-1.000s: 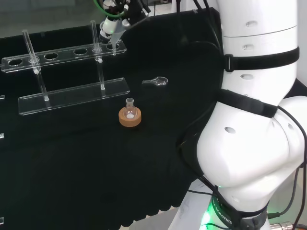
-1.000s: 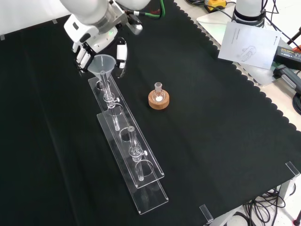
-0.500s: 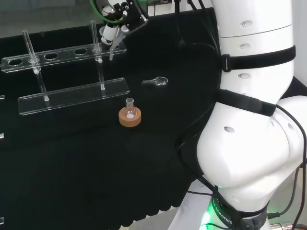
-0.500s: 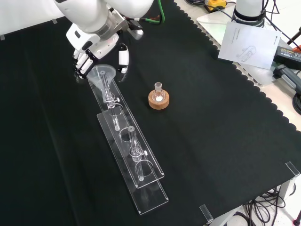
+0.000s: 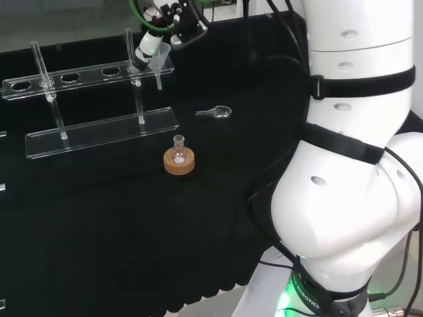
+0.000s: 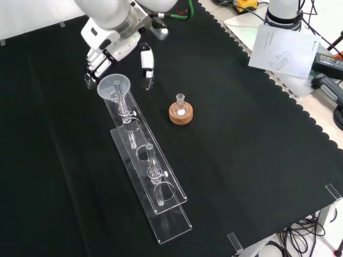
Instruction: Put the funnel back on the funnel stand.
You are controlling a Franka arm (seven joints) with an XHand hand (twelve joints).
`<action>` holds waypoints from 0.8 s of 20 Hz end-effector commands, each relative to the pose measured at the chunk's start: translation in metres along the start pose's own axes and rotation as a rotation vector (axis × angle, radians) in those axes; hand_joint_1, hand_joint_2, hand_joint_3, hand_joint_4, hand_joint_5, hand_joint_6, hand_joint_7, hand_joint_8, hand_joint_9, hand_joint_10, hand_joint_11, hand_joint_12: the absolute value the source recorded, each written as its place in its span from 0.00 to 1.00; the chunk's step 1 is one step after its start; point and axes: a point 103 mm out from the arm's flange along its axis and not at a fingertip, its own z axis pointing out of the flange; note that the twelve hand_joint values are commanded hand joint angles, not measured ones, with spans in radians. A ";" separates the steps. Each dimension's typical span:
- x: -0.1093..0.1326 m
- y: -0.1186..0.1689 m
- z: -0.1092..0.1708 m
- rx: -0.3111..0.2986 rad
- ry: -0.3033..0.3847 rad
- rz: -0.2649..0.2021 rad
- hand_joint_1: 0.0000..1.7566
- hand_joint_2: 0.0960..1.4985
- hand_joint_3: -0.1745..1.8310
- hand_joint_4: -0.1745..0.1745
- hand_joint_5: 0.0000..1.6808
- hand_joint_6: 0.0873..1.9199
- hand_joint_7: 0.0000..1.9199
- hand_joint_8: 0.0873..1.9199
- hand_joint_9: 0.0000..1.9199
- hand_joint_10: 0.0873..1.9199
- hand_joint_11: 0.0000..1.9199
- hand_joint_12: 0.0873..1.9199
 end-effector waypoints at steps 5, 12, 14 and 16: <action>-0.031 -0.089 -0.017 -0.156 0.092 0.063 0.24 0.44 0.17 0.43 0.10 0.00 0.04 0.30 0.16 0.36 0.18 0.72; -0.044 -0.132 -0.010 -0.200 0.157 0.087 0.26 0.47 0.18 0.42 0.13 0.00 0.06 0.31 0.19 0.34 0.19 0.72; -0.046 -0.142 -0.007 -0.210 0.171 0.097 0.26 0.47 0.18 0.41 0.13 0.00 0.06 0.31 0.20 0.34 0.19 0.71; -0.048 -0.152 -0.003 -0.220 0.182 0.110 0.26 0.47 0.18 0.41 0.13 0.00 0.06 0.31 0.20 0.34 0.19 0.71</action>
